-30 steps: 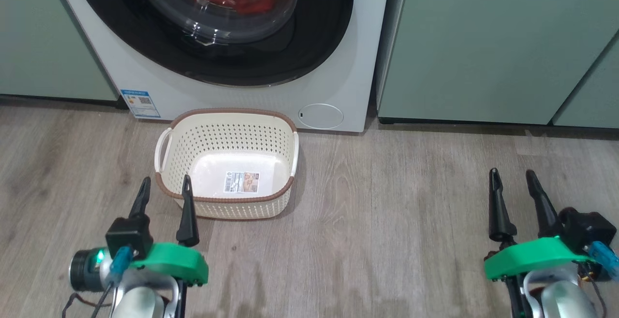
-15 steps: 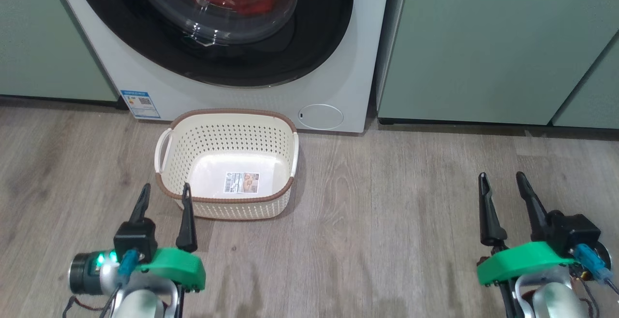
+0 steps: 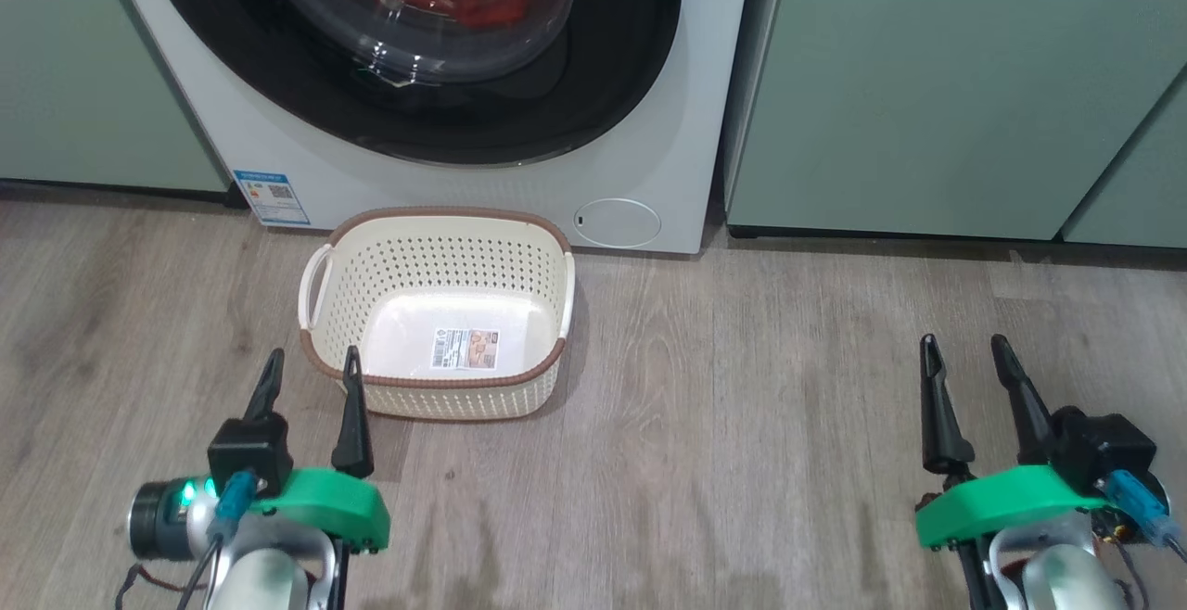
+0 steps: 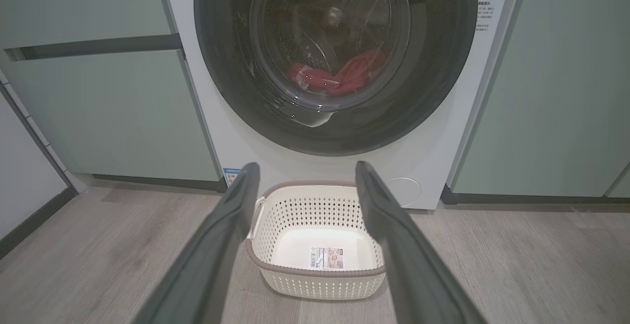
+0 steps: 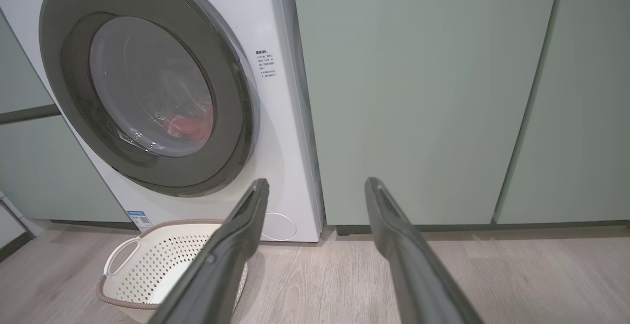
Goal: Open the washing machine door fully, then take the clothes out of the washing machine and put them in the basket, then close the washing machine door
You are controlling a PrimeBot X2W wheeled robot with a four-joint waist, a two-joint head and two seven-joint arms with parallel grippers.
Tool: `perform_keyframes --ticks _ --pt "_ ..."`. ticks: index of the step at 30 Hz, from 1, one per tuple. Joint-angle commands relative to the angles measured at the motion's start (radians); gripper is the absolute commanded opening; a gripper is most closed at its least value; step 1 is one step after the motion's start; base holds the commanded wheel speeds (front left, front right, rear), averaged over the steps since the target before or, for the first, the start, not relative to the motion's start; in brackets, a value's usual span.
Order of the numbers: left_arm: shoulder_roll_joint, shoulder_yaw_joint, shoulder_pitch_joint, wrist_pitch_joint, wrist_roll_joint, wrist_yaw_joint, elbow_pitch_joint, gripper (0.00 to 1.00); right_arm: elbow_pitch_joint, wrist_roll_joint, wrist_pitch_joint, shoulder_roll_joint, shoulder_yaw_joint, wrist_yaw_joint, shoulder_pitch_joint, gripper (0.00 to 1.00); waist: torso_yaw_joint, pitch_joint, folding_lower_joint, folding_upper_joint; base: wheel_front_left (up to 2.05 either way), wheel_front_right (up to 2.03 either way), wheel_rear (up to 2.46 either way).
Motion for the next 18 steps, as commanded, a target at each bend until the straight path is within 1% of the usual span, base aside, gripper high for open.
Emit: perform_keyframes --ticks 1,10,13,14,15,16,17,18 --pt "0.003 0.034 -0.052 -0.010 0.006 -0.002 -0.025 1.00 -0.027 0.006 -0.011 -0.015 0.022 -0.001 -0.039 1.00 0.000 0.001 0.0000 0.0000 0.00 0.00 0.00" --pt "-0.002 0.040 -0.056 -0.010 0.008 -0.011 -0.022 1.00 -0.029 0.004 -0.011 -0.015 0.022 -0.001 -0.043 1.00 0.000 0.007 0.0000 0.0000 0.00 0.00 0.00" --pt "-0.002 0.039 -0.058 -0.010 0.009 -0.013 -0.022 1.00 -0.027 0.024 -0.011 -0.015 0.029 -0.001 -0.048 1.00 0.001 0.011 0.0000 0.0000 0.00 0.00 0.00" --pt "-0.003 0.038 -0.058 -0.010 0.009 -0.013 -0.022 1.00 -0.022 0.043 -0.011 -0.015 0.032 -0.001 -0.052 0.93 0.001 0.012 0.0000 0.0000 0.00 0.00 0.00" --pt "-0.003 0.037 -0.059 -0.010 0.009 -0.013 -0.023 1.00 -0.015 0.071 -0.011 -0.015 0.029 -0.001 -0.057 0.54 0.002 0.015 0.0000 0.0000 0.00 0.00 0.00" --pt "-0.003 0.036 -0.059 -0.010 0.008 -0.014 -0.025 1.00 -0.007 0.101 -0.011 -0.015 0.026 -0.001 -0.067 0.04 0.003 0.019 0.0000 0.0000 0.00 0.00 0.00" --pt "-0.003 0.033 -0.058 -0.010 0.007 -0.015 -0.025 1.00 0.004 0.134 -0.011 -0.015 0.021 -0.001 -0.079 0.00 0.006 0.023 0.0000 0.0000 0.00 0.00 0.00" --pt "-0.003 0.030 -0.058 -0.010 0.006 -0.016 -0.027 1.00 0.017 0.167 -0.011 -0.015 0.012 -0.001 -0.093 0.00 0.008 0.028 0.0000 0.0000 0.00 0.00 0.00"
